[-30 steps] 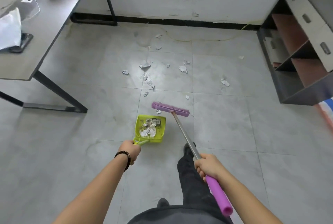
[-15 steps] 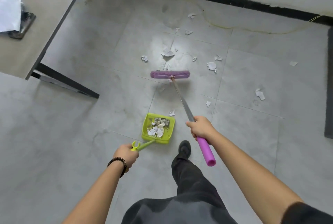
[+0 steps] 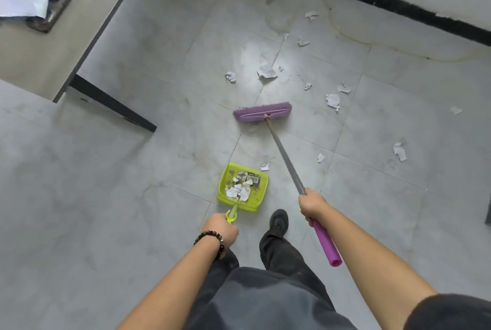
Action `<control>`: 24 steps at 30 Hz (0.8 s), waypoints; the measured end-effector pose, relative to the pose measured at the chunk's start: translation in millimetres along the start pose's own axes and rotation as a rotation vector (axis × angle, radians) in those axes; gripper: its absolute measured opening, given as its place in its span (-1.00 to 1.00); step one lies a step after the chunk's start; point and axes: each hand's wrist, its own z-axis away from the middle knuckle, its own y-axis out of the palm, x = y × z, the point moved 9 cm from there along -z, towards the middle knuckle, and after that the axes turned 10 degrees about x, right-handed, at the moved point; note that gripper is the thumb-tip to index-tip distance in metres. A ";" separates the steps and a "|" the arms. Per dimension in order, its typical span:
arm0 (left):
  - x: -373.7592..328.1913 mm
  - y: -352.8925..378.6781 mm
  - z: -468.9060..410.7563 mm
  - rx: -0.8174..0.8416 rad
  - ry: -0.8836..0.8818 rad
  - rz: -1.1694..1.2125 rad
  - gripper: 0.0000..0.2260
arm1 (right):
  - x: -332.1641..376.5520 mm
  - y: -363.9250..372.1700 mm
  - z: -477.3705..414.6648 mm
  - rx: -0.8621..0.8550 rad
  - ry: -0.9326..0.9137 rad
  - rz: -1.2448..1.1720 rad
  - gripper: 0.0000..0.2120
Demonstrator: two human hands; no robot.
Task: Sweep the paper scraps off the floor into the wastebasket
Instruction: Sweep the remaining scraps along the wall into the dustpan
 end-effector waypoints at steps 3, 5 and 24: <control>2.2 2.4 6.0 0.046 0.025 -0.051 -0.91 | -37.5 46.5 51.1 0.019 0.056 -0.070 -0.64; 11.9 5.2 13.2 0.084 0.029 -0.047 -0.91 | -52.7 78.2 83.1 0.040 0.081 -0.173 -0.68; 57.3 -72.2 3.2 0.090 0.075 -0.480 -0.89 | -9.7 126.3 83.6 -0.127 0.058 -0.518 -0.60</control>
